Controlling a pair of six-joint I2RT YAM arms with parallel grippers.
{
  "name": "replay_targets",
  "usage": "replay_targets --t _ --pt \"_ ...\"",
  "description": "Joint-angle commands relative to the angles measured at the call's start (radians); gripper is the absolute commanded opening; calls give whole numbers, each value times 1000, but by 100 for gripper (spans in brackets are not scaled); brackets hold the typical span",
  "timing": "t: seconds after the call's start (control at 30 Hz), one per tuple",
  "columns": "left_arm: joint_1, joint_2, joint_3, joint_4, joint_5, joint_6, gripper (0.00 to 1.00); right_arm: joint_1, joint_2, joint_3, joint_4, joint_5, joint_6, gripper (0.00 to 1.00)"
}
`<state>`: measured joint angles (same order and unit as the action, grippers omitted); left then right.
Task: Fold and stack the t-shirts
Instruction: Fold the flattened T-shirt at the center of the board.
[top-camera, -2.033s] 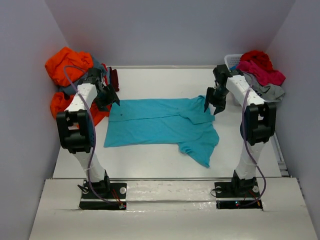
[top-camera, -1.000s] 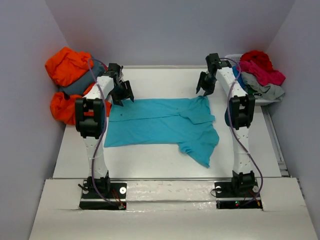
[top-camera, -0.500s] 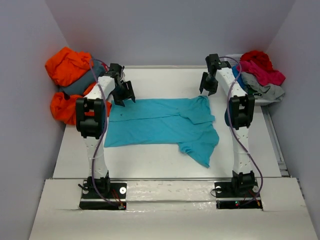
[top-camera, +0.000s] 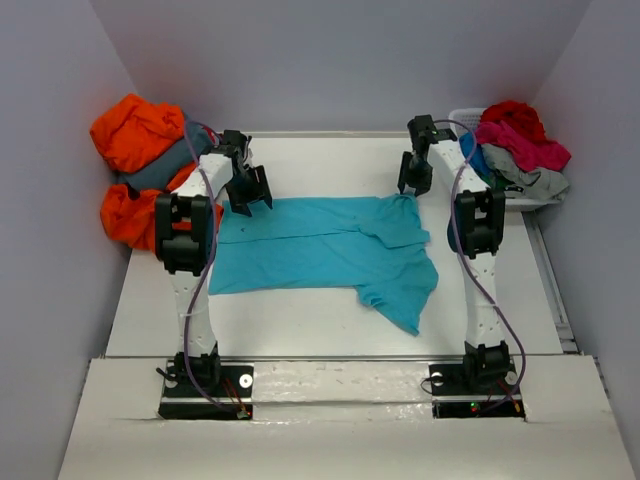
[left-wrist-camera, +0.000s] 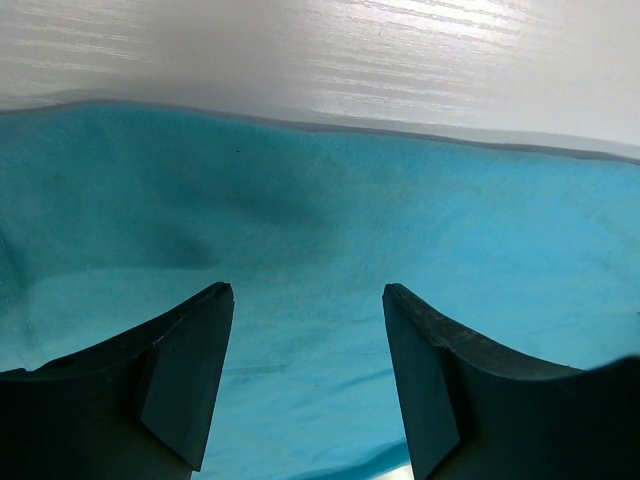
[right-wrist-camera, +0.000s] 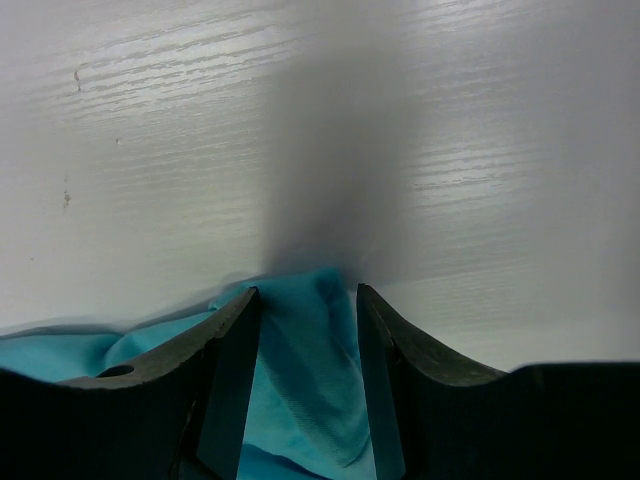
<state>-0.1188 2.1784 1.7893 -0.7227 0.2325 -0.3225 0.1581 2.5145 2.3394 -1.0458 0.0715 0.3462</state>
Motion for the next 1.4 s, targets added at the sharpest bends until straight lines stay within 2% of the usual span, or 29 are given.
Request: replay_targets --t 0.0,0.6,1.37 --pt "-8 -11 -1 -12 10 10 72 32 -43 11 30 -6 -21 49" --pt "-8 4 -10 -7 2 7 72 60 -138 -6 32 1 -24 50" --pt "-18 24 7 -15 2 11 72 69 -46 -20 23 -12 -44 46"
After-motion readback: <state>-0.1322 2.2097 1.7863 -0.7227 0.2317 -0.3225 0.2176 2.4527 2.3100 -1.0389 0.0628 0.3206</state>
